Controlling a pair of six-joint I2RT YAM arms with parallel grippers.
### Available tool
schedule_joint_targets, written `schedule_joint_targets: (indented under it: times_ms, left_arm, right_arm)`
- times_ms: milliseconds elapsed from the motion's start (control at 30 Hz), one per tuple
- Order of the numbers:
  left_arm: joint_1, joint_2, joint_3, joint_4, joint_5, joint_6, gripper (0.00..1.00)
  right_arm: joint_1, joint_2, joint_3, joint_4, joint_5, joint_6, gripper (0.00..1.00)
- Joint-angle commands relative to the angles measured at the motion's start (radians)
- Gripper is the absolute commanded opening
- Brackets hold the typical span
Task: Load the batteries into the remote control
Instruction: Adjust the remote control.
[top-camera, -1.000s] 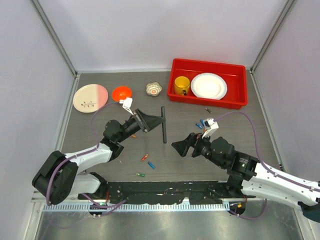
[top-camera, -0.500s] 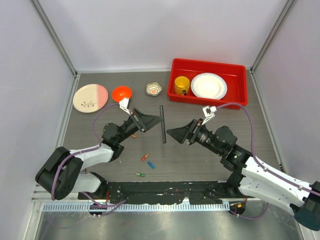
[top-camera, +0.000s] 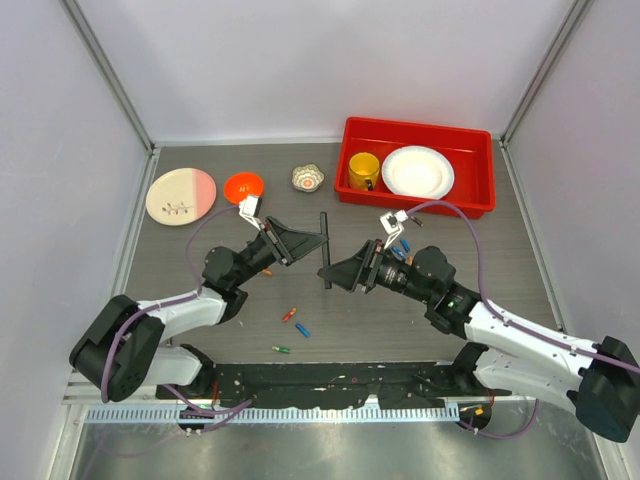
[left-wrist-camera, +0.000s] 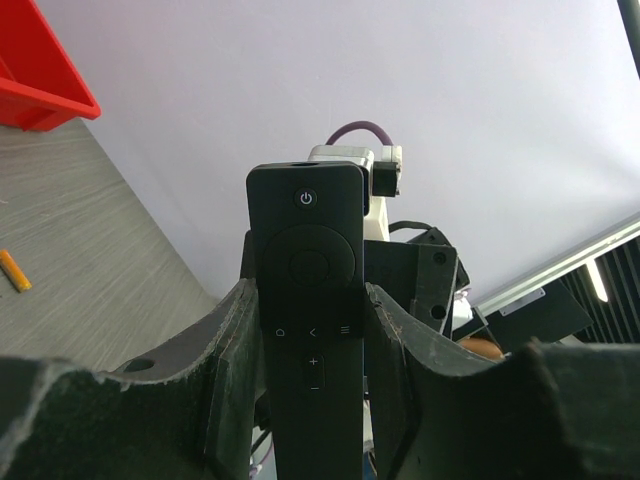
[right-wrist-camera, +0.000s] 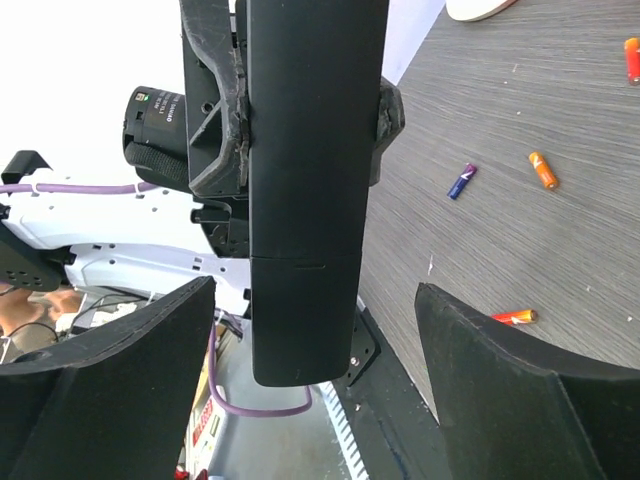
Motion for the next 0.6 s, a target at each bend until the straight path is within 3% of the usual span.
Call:
schedule_joint_targets:
  times_ms: [0,233,400,433,467,500,567]
  left_arm:
    - [0.004,-0.025,0.043,0.253,0.014,-0.010,0.00]
    - [0.004,-0.025,0.040,0.256,0.014,-0.012,0.00]
    - [0.004,-0.026,0.035,0.259,0.018,-0.015,0.01]
    - [0.004,-0.026,0.032,0.256,0.020,-0.016,0.04]
    - [0.006,-0.023,0.033,0.236,0.029,-0.019,0.27]
    - [0.007,-0.025,0.043,0.219,0.041,-0.019,0.42]
    - [0.012,-0.028,0.053,0.151,0.067,-0.006,0.61]
  right_arm:
    - [-0.003,0.028,0.008,0.102,-0.058,0.012,0.83]
    - [-0.003,0.054,-0.012,0.168,-0.093,0.033,0.64]
    - [-0.003,0.049,-0.021,0.184,-0.104,0.030,0.42]
    - [-0.003,0.046,-0.023,0.179,-0.110,0.024,0.39]
    - [-0.003,0.040,-0.018,0.176,-0.123,0.004,0.36]
    - [-0.002,0.034,-0.012,0.170,-0.160,-0.011,0.34]
    - [-0.003,-0.007,0.021,0.056,-0.163,-0.093,0.25]
